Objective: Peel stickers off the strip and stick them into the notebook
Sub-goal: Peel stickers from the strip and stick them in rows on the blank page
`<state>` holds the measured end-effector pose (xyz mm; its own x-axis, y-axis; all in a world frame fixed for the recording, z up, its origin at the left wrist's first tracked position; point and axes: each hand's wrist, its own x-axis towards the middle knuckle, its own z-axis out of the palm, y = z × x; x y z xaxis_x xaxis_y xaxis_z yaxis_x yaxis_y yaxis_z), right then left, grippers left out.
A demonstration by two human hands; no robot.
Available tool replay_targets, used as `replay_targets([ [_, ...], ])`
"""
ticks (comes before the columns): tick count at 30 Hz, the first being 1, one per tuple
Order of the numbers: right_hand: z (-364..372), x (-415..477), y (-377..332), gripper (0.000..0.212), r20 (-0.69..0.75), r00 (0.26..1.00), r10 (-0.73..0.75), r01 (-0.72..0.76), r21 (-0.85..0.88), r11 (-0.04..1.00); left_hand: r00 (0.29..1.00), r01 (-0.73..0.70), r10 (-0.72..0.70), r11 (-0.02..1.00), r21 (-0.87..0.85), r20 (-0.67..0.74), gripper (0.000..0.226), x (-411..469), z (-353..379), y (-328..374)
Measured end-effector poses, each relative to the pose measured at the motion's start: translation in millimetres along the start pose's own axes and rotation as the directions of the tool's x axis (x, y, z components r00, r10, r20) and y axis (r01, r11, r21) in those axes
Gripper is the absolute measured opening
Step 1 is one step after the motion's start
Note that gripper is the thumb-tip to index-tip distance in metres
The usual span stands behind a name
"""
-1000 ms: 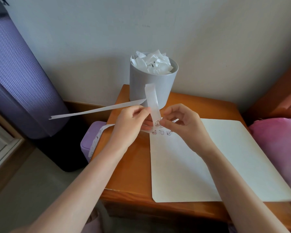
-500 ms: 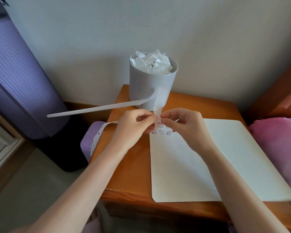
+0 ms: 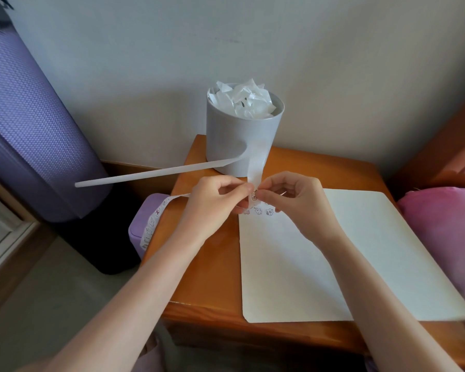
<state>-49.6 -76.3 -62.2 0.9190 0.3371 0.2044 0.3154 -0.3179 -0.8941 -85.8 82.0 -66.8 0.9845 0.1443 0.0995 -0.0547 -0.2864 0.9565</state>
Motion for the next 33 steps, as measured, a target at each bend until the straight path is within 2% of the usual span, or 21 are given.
replay_targets([
  [4, 0.0, -0.2, 0.5, 0.008, 0.012, 1.000, -0.020, 0.021, -0.088, 0.996, 1.000, 0.013, -0.013, 1.000, 0.010, -0.016, 0.006, -0.8, 0.8, 0.8],
  [9, -0.3, 0.5, -1.1, 0.014, 0.023, 0.997, -0.069, 0.073, -0.213, 0.974, 0.999, 0.023, -0.023, 1.000, 0.004, -0.030, 0.015, -2.0, 0.6, 2.0],
  [15, -5.1, 0.0, -7.0, 0.009, 0.039, 0.998, -0.059, 0.065, -0.184, 0.981, 0.997, 0.025, -0.021, 0.998, 0.053, -0.074, 0.010, 0.3, 0.0, -1.6],
  [19, -10.6, 0.7, -5.5, 0.003, 0.018, 1.000, -0.001, 0.003, -0.102, 0.995, 0.995, 0.032, -0.024, 0.996, 0.084, -0.096, 0.017, 1.5, -1.6, -3.3],
  [28, -38.3, 5.9, 13.6, 0.006, -0.030, 0.951, 0.306, -0.306, -0.198, 0.931, 0.996, 0.045, -0.041, 0.997, 0.055, -0.079, 0.010, 1.4, -2.8, -2.0],
  [33, -38.3, 5.0, 18.2, 0.007, -0.021, 0.947, 0.322, -0.316, -0.252, 0.915, 0.995, 0.045, -0.039, 0.996, 0.072, -0.087, 0.012, 1.3, -2.4, -2.2],
])
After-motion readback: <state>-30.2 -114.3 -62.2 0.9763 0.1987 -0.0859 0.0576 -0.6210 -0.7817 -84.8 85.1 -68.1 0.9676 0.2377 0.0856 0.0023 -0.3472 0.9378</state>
